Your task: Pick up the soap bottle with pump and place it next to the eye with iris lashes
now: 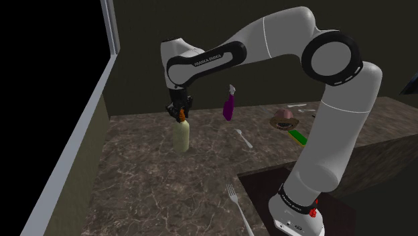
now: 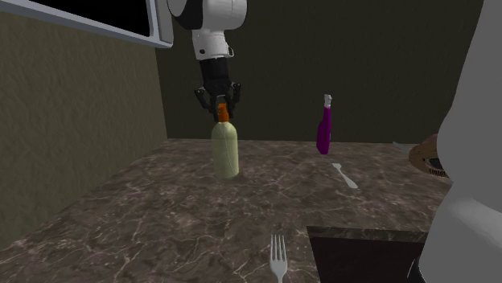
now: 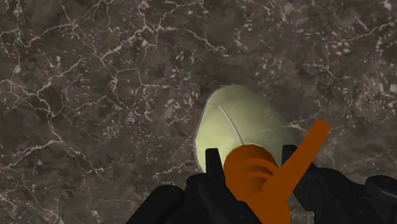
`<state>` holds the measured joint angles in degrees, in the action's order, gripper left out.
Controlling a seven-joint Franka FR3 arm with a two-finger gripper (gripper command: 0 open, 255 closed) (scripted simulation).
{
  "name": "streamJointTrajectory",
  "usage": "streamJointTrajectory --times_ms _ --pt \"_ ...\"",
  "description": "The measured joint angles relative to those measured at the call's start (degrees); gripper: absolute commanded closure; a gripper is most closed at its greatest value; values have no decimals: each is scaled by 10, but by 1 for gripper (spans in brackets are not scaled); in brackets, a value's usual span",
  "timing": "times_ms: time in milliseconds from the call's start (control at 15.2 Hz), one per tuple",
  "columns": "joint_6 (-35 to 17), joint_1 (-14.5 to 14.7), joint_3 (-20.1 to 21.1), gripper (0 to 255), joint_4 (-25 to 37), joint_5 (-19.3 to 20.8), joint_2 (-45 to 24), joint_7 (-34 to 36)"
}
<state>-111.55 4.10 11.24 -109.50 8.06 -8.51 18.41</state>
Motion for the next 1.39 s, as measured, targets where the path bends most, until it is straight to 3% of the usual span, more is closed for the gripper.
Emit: streamJointTrajectory --times_ms 528,1386 --pt "3 0 0 255 3 0 1 -1" --pt "92 1 2 255 69 -9 24 -12"
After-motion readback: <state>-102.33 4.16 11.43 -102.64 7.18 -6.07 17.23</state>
